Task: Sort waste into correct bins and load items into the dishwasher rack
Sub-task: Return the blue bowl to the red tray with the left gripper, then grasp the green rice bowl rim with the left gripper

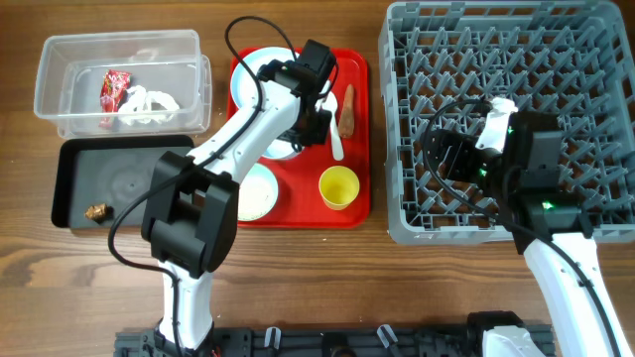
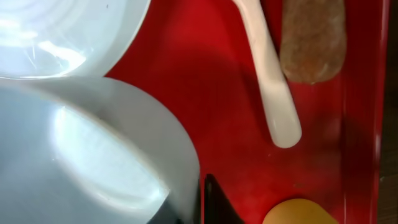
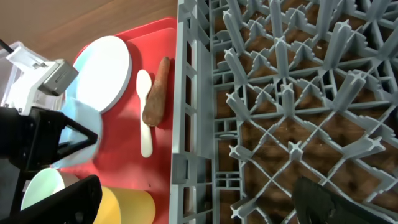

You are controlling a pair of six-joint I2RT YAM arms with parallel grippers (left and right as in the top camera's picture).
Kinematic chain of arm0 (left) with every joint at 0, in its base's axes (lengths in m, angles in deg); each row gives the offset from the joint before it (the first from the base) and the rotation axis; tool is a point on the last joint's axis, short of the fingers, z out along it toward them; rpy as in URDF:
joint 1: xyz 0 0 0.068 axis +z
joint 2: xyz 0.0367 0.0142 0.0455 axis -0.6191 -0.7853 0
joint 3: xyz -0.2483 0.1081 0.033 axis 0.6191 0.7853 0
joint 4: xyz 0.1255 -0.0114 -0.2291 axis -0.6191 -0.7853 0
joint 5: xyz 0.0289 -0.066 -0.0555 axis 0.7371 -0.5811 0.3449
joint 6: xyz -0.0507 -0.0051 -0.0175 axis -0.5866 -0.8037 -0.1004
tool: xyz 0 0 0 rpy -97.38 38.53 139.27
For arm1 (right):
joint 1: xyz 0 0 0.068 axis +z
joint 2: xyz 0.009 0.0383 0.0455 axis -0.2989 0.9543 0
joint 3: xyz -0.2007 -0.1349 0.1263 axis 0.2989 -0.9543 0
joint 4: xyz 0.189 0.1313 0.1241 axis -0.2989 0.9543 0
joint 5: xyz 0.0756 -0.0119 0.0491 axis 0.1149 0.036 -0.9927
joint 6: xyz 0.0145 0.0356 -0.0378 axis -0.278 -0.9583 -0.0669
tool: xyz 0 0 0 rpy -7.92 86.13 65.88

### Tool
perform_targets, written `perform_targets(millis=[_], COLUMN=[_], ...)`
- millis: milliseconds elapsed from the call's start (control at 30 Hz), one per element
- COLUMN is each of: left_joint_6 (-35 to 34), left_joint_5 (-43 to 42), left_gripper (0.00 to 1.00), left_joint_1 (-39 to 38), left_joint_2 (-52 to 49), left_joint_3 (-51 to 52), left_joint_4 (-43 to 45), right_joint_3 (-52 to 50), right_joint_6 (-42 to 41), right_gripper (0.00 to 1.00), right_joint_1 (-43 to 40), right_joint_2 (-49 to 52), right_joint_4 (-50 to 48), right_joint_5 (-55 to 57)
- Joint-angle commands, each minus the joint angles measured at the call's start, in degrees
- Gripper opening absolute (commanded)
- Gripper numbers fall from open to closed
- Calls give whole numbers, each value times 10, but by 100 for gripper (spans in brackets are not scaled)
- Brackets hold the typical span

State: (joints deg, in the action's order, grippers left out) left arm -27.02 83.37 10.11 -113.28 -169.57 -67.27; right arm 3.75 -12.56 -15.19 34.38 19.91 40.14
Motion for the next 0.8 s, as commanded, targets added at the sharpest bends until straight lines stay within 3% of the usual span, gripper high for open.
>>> perform_targets(millis=[0, 133, 233, 333, 367, 533, 767], left_joint_6=[-10, -15, -74, -104, -104, -104, -146], left_joint_5=[-8, -7, -10, -35, -42, -43, -42], left_gripper=[22, 31, 37, 58, 60, 59, 57], left_joint_1=[-4, -2, 14, 30, 33, 29, 28], left_joint_2=[-3, 0, 28, 73, 88, 116, 116], left_joint_3=[0, -1, -24, -37, -37, -21, 142], left_joint_4=[-7, -13, -50, -92, -107, -209, -127], right_joint_3=[11, 11, 11, 11, 11, 11, 11], right_joint_6=[-4, -4, -4, -4, -4, -4, -2], right_gripper=[100, 100, 100, 100, 100, 100, 100], right_joint_1=[0, 0, 0, 0, 0, 0, 0], right_joint_2=[5, 5, 5, 5, 5, 5, 5], right_joint_4=[0, 1, 2, 3, 3, 3, 3], right_joint_5=[-7, -7, -7, -7, -7, -7, -7])
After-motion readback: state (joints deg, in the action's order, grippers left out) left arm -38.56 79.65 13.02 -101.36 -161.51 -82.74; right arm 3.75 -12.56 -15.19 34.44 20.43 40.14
